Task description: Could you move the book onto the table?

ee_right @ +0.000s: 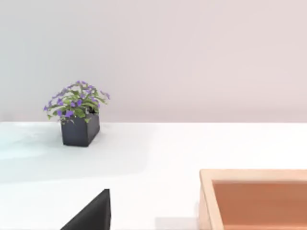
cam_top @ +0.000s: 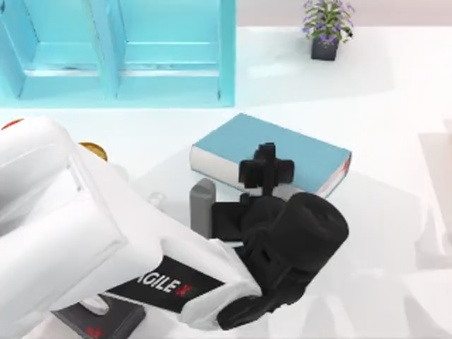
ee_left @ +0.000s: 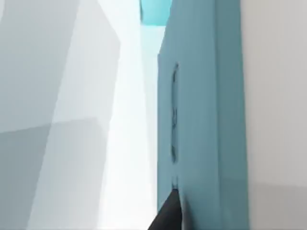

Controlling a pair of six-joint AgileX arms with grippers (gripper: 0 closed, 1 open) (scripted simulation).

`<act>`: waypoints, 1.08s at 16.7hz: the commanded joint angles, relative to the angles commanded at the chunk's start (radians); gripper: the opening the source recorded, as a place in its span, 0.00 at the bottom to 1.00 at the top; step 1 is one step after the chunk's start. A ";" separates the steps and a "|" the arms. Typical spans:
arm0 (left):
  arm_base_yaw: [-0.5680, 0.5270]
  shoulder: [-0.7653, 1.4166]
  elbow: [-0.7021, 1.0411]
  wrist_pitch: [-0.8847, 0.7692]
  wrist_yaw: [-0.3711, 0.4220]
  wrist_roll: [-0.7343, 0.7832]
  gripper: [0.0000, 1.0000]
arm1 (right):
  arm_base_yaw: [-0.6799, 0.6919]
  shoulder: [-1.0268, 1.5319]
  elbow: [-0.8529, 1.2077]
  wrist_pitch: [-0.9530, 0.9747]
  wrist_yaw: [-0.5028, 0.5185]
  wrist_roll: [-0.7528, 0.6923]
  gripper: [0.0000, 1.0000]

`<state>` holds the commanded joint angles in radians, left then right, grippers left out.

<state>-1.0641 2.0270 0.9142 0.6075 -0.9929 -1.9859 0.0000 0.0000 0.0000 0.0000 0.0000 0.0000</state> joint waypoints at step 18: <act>-0.042 -0.001 -0.004 -0.069 -0.016 -0.059 1.00 | 0.000 0.000 0.000 0.000 0.000 0.000 1.00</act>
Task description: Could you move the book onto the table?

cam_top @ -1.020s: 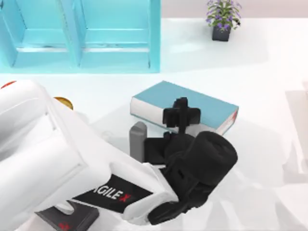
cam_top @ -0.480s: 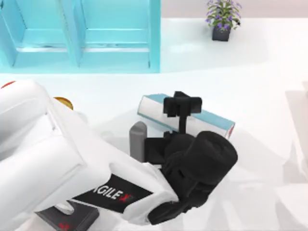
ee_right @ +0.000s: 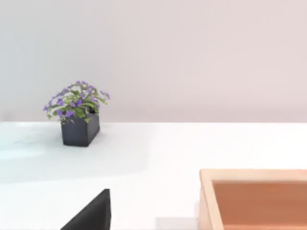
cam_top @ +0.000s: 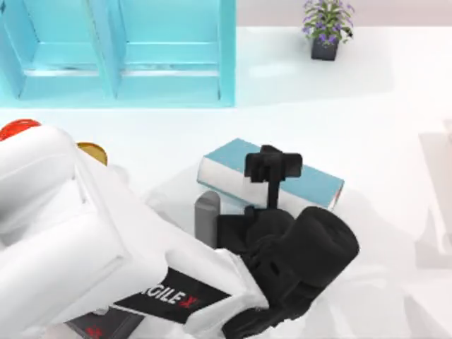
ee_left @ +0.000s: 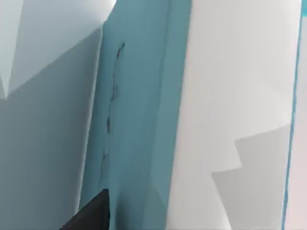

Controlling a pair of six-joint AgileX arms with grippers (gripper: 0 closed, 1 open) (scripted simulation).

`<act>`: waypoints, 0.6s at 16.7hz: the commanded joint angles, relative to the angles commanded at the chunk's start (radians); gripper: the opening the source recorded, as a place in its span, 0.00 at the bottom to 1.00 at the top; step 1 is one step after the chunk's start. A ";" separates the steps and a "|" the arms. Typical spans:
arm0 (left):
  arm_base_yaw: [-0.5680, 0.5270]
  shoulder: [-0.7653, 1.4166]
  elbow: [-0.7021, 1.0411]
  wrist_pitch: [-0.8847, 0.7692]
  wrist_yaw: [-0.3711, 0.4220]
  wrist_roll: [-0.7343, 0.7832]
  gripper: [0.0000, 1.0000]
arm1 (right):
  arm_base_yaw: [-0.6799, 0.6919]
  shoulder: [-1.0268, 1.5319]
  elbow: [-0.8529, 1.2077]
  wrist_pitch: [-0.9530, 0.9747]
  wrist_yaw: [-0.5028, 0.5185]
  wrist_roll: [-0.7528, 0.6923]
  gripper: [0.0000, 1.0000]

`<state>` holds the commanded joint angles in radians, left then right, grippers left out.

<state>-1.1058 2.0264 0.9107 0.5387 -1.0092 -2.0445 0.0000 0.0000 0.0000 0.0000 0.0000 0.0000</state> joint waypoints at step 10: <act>-0.303 -0.061 -0.021 -0.626 -0.163 -0.532 1.00 | 0.000 0.000 0.000 0.000 0.000 0.000 1.00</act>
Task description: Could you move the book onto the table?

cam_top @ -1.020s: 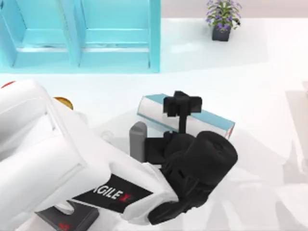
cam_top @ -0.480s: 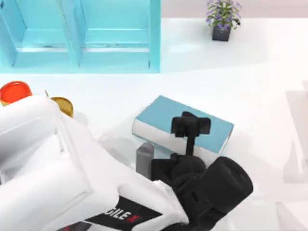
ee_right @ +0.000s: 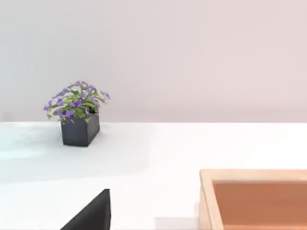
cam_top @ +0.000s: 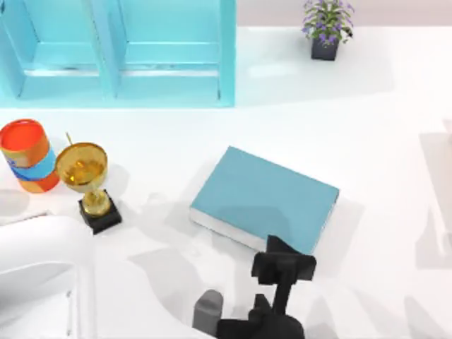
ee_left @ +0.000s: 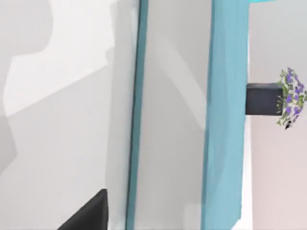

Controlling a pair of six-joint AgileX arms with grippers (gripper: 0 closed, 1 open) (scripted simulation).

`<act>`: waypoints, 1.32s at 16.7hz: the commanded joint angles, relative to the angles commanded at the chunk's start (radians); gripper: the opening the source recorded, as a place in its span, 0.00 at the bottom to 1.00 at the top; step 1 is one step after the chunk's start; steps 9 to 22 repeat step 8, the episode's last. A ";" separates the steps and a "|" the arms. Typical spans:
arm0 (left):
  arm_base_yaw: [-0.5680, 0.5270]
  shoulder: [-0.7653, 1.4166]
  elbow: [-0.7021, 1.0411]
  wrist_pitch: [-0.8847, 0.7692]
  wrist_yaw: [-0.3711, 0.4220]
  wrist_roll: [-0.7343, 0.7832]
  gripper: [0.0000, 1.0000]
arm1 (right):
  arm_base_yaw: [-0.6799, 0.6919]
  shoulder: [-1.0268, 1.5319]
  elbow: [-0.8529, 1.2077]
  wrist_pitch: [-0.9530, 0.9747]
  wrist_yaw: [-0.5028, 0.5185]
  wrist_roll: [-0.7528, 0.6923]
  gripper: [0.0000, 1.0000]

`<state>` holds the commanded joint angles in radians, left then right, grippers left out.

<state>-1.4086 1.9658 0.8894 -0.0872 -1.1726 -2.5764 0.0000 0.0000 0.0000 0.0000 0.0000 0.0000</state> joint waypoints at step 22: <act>-0.078 -0.087 0.027 -0.229 -0.110 -0.241 1.00 | 0.000 0.000 0.000 0.000 0.000 0.000 1.00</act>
